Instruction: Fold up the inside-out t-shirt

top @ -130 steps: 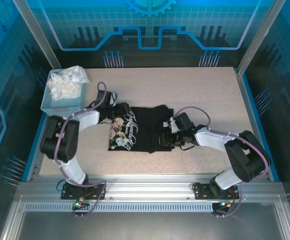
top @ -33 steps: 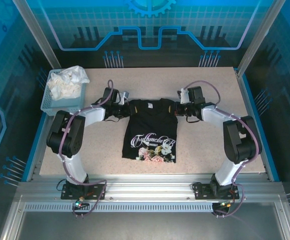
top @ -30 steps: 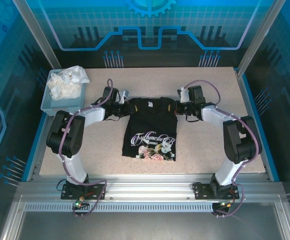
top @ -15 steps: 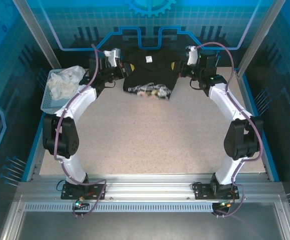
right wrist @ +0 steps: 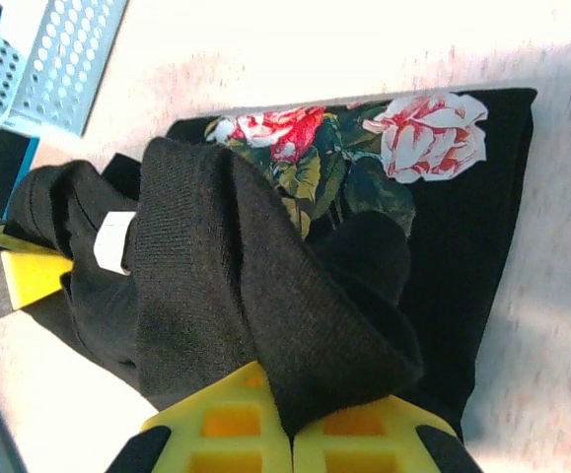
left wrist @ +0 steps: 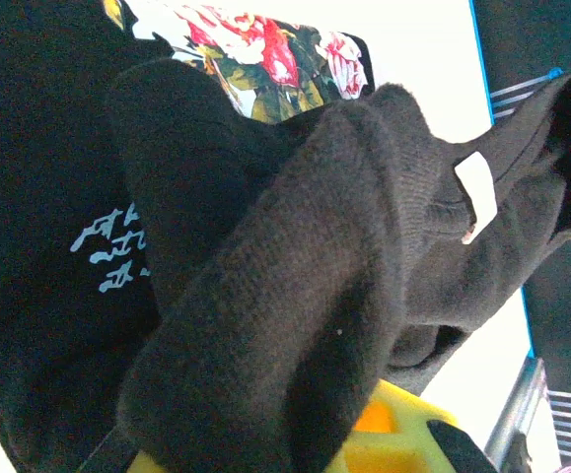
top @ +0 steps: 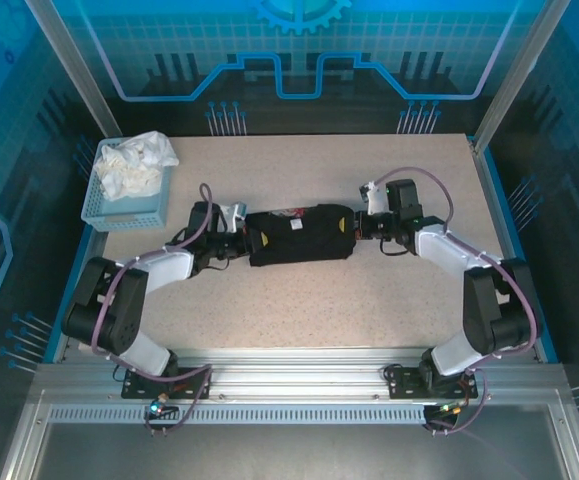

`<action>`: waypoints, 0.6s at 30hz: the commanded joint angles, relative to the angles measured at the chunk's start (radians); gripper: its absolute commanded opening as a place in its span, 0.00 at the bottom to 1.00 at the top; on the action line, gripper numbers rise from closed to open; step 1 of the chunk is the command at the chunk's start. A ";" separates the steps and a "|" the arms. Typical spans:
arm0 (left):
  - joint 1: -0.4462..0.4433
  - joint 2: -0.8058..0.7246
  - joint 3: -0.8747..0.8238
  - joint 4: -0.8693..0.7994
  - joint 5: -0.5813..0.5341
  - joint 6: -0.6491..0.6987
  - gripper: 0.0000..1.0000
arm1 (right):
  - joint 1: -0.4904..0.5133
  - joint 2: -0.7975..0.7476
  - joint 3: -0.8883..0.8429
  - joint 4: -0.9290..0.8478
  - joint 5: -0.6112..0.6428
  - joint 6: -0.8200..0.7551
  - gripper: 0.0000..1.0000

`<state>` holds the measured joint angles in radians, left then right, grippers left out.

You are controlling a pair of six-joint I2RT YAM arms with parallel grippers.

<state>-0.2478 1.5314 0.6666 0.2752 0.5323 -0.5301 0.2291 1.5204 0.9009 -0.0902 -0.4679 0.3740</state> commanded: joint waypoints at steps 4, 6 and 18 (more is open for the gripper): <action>0.017 0.021 0.005 0.064 -0.058 0.004 0.03 | 0.012 0.037 0.056 -0.017 0.084 0.003 0.00; 0.029 0.076 0.037 0.066 -0.090 0.008 0.05 | 0.015 0.120 0.124 -0.034 0.109 -0.002 0.00; 0.074 0.328 0.301 -0.113 -0.146 -0.014 0.43 | 0.001 0.526 0.570 -0.353 0.226 -0.062 0.40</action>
<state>-0.1890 1.8610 0.9436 0.2424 0.4114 -0.5465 0.2394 2.0640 1.4410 -0.3016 -0.2924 0.3466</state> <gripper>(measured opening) 0.407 0.372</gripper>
